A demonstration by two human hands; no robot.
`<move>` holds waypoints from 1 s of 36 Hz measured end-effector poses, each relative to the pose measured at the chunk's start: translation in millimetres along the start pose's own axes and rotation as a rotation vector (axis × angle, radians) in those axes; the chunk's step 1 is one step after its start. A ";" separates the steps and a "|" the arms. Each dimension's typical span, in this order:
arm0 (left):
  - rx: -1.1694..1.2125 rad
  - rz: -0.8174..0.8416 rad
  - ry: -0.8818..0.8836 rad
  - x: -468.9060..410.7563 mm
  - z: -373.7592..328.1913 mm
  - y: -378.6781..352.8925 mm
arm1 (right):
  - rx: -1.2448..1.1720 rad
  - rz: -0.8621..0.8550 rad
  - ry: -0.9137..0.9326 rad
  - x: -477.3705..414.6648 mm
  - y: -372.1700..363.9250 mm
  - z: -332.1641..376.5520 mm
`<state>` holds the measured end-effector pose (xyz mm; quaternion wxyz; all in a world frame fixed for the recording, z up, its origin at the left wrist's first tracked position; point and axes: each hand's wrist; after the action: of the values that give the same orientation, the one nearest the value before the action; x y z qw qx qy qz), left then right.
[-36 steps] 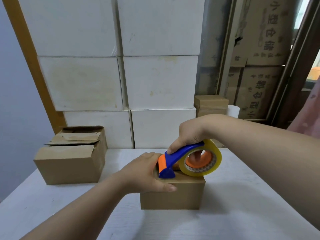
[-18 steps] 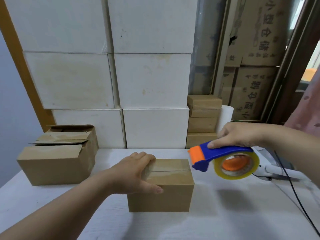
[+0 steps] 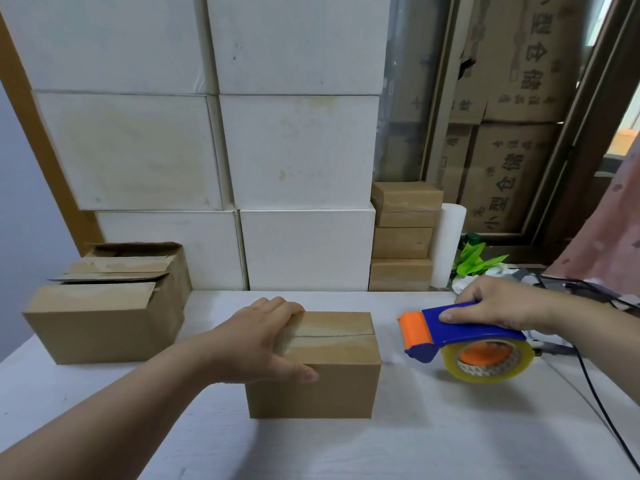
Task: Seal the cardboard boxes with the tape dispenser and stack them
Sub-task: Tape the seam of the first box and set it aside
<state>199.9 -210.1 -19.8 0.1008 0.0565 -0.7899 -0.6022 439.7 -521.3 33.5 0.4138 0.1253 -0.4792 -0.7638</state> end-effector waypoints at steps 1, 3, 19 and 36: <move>0.000 -0.003 0.000 -0.1 0.2 -0.3 | 0.008 0.010 -0.007 -1.5 -1.0 1.7; -0.001 -0.007 -0.001 -0.4 0.2 -0.6 | 0.022 0.033 -0.015 -4.5 -3.3 4.4; 0.019 -0.002 0.003 -0.7 0.1 -0.7 | 0.278 0.102 -0.092 -28.7 -10.1 58.3; 0.003 0.007 0.008 0.9 -2.3 0.5 | 0.794 -0.077 -0.049 -20.1 -55.6 112.0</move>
<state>199.6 -212.3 -18.7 0.1061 0.0562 -0.7907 -0.6003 357.9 -424.8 39.9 0.2929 0.2752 -0.7420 -0.5366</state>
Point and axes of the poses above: each hand's wrist, its own x-axis away from the middle knuckle, its own y-axis out of the back of the hand, z = x × y, and after that the axes turned 5 degrees about y, right-handed
